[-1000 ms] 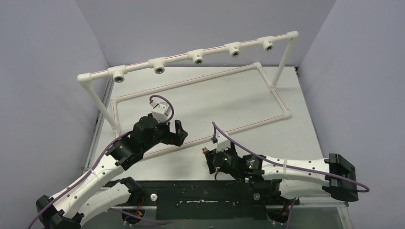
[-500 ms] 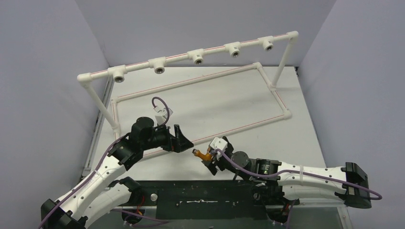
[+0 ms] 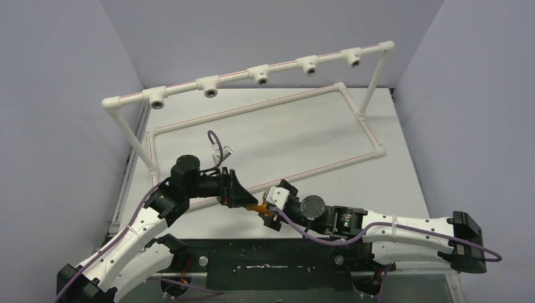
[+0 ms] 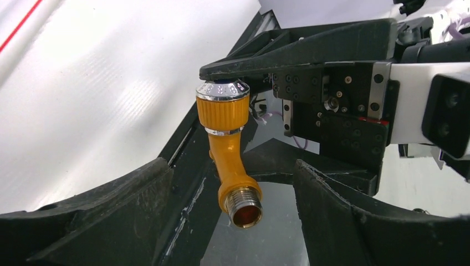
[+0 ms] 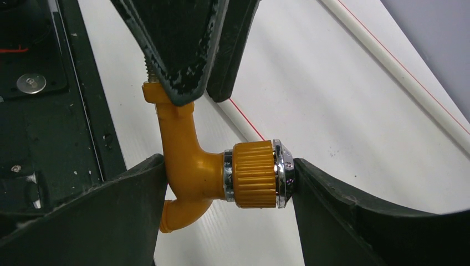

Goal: Install the water faucets

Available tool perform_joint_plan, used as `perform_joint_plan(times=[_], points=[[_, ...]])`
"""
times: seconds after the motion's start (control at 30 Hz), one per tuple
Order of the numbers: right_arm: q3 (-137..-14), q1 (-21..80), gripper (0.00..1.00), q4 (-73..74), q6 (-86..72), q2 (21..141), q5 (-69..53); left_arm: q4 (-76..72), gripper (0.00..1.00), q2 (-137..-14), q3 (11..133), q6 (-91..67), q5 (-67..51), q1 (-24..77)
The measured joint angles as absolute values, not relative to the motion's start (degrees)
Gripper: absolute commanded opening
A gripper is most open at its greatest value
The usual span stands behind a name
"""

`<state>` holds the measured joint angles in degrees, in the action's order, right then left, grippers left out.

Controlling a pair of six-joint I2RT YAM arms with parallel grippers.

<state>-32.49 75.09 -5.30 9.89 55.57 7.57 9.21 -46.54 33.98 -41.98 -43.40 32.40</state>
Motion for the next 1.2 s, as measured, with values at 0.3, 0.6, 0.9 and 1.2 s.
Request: perform_joint_plan(times=[0.3, 0.6, 0.9, 1.2], points=[[-36.86, 74.26, 0.0, -4.73, 11.88, 58.28, 5.89, 11.57, 0.58, -46.54, 33.98, -39.86, -46.06, 32.4], [-38.65, 73.52, 0.0, -2.39, 12.88, 59.92, 5.08, 13.13, 0.48, -46.54, 33.98, -38.3, -47.4, 32.4], [-41.39, 73.14, 0.0, 0.38, 13.52, 63.35, 4.62, 15.05, 0.23, -46.54, 33.98, -36.86, -47.31, 32.21], [-41.91, 73.03, 0.35, 1.63, 13.74, 63.64, 3.99, 16.21, 0.0, -46.57, 33.98, -35.31, -47.24, 32.16]])
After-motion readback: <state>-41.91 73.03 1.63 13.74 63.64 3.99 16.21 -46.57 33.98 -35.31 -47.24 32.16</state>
